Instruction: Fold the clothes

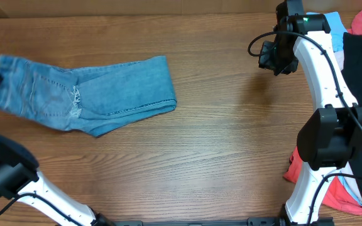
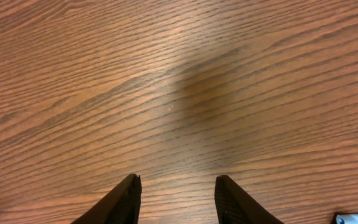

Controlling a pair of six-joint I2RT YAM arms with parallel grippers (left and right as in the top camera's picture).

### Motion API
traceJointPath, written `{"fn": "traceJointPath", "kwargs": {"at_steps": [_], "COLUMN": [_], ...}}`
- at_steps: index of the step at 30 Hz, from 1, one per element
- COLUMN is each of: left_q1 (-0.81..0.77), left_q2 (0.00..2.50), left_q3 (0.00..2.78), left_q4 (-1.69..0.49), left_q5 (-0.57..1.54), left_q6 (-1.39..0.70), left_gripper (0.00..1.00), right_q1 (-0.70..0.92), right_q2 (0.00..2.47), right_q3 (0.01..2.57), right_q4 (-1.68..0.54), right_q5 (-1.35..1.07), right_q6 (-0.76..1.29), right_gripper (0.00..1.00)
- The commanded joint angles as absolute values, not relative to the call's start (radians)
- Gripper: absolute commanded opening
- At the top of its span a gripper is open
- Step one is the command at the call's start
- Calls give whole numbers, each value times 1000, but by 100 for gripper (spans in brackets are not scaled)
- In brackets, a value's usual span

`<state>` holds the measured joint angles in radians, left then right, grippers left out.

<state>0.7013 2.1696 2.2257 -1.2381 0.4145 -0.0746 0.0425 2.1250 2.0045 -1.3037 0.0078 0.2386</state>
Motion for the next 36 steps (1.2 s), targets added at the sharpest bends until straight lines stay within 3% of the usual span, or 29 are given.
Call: {"fn": "traceJointPath", "kwargs": {"at_steps": [1, 10, 17, 21, 28, 36], "left_q1": [587, 345, 166, 96, 42, 39], "left_q2": [2123, 2123, 2123, 2123, 2123, 2123], "left_q3": [2320, 2381, 2381, 2381, 2381, 2381], "left_q4": [-1259, -1271, -1260, -1260, -1260, -1264], "left_q5": [601, 717, 648, 590, 521, 521], "left_q6": [-75, -120, -136, -140, -165, -165], "left_gripper": [4, 4, 4, 4, 4, 4], "right_q1": [44, 52, 83, 115, 201, 321], "right_q2": [2083, 2088, 2105, 2139, 2178, 2191], "right_q3": [2017, 2015, 2015, 1996, 1853, 1728], "right_q4": [-1307, -1304, -1293, -1276, -1123, -965], "right_q5": [10, -27, -44, -168, -374, -377], "right_q6": [228, 197, 186, 136, 96, 97], "right_gripper": [42, 41, 42, 42, 40, 41]}}
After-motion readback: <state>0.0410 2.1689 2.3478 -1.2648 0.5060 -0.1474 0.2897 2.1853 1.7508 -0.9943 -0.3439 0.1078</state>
